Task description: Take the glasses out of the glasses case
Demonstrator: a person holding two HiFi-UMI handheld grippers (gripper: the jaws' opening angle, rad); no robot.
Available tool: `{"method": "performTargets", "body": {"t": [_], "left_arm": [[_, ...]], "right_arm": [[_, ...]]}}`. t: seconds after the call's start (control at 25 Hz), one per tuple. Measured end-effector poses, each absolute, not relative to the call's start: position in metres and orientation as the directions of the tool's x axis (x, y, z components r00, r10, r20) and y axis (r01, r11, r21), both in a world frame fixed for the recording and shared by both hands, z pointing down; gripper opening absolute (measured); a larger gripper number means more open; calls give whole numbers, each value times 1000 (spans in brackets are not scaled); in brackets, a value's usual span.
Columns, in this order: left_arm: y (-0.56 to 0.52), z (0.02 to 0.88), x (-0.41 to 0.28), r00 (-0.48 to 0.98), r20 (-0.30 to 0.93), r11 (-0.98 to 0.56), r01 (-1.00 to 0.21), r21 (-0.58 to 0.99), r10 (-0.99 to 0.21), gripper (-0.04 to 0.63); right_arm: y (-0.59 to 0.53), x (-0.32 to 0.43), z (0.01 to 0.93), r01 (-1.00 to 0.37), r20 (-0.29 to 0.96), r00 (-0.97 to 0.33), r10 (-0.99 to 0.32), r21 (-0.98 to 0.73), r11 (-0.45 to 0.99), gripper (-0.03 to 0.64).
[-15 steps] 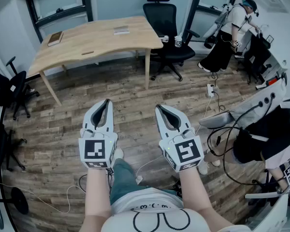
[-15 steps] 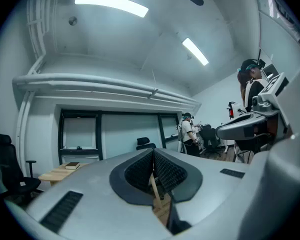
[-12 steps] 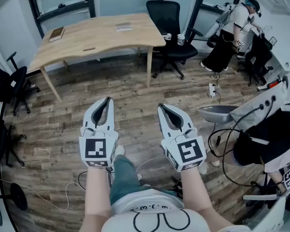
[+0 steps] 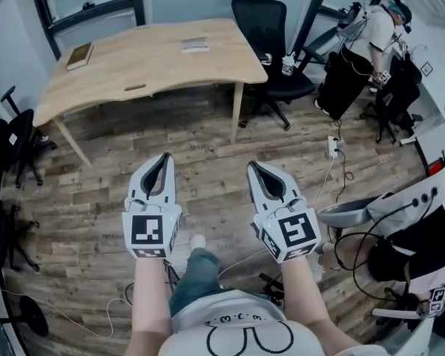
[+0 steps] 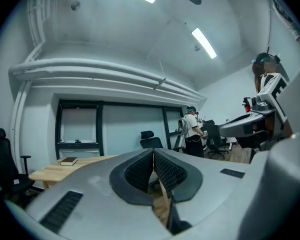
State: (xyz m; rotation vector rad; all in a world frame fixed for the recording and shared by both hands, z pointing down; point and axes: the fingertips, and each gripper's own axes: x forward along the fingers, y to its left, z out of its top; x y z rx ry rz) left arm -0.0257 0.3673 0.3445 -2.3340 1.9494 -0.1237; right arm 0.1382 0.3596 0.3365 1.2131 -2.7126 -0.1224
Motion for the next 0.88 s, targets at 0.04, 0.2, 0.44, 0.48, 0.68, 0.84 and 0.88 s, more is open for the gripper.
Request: {"method": "performTargets", "body": {"t": [0.04, 0.2, 0.44, 0.48, 0.68, 0.84, 0.88], "left_arm": [[348, 348, -36, 184, 11, -184, -975, -124, -983, 17], [279, 346, -73, 208, 22, -209, -972, -105, -978, 17], [205, 346, -116, 224, 18, -225, -970, -89, -974, 17], [197, 347, -120, 228, 18, -229, -970, -87, -973, 17], [154, 349, -132, 224, 13, -225, -972, -68, -974, 17], [112, 351, -137, 216, 11, -216, -974, -70, -976, 17], [100, 352, -139, 211, 13, -211, -975, -72, -977, 17]], "right_arm": [[340, 128, 338, -737, 126, -650, -750, 140, 662, 51], [275, 86, 331, -734, 126, -648, -751, 157, 660, 51], [202, 43, 331, -738, 135, -636, -760, 182, 649, 51], [192, 39, 332, -738, 141, -634, -761, 185, 649, 51], [145, 31, 327, -734, 142, -632, -762, 206, 647, 51], [99, 26, 332, -729, 139, -641, -755, 197, 655, 51], [86, 25, 334, -725, 137, -647, -750, 195, 661, 51]]}}
